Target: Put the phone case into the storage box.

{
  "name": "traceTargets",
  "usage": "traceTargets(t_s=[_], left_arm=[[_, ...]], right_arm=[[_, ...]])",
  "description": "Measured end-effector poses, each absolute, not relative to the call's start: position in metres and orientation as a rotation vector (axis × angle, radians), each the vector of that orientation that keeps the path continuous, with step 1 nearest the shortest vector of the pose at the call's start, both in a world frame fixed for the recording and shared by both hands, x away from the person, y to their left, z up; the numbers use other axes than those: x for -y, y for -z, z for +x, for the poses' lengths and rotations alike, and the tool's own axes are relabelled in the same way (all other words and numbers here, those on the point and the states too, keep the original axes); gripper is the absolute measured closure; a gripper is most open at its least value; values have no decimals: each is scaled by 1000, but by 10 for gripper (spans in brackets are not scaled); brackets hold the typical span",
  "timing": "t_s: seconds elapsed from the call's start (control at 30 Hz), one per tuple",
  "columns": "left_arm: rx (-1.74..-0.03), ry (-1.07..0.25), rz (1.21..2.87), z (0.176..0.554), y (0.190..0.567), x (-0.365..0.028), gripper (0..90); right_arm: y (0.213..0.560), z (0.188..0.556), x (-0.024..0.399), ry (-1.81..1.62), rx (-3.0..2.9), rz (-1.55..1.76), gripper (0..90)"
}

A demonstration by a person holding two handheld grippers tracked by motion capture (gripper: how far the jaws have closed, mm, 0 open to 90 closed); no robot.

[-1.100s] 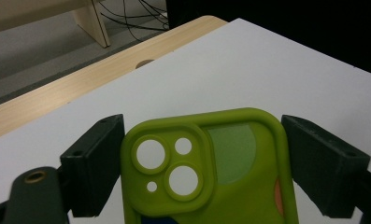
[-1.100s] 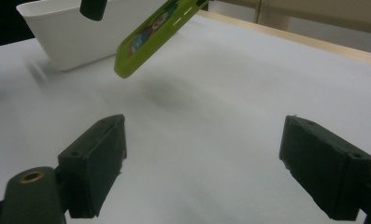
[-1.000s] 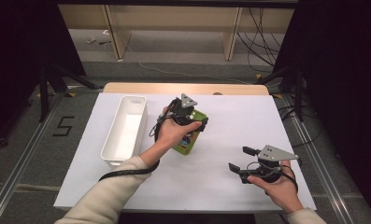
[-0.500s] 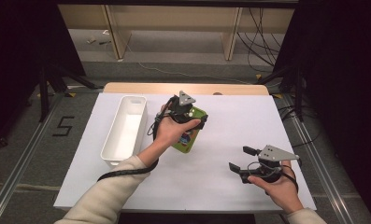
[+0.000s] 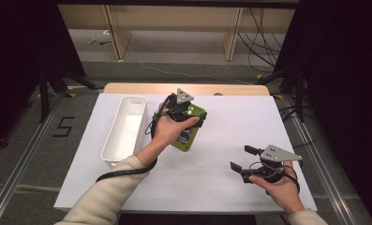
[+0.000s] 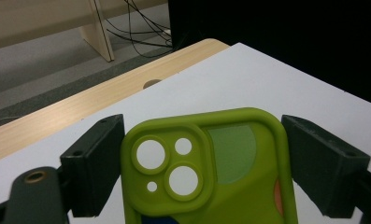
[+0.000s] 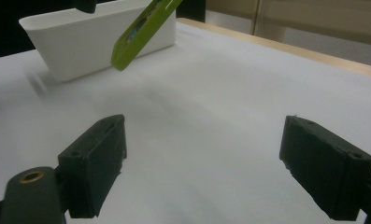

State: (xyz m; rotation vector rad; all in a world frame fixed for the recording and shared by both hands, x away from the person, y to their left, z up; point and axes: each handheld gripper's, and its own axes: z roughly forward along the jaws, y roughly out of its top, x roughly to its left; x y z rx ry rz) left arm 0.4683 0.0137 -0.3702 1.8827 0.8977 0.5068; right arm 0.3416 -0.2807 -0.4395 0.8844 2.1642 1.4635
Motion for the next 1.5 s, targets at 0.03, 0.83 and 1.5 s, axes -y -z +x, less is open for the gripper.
traceTargets(t_s=[0.03,0.83,1.5], left_arm=[[-898,-507,1883,468,370,-14,163],[-912,-533,1835,466,358,-25,163],[-916,-583,1817,465,353,-39,163]], right_arm=[[439,342,280,-1472,-2160,891,160],[440,353,276,-1472,-2123,888,161],[441,353,277,-1469,-2120,895,161]])
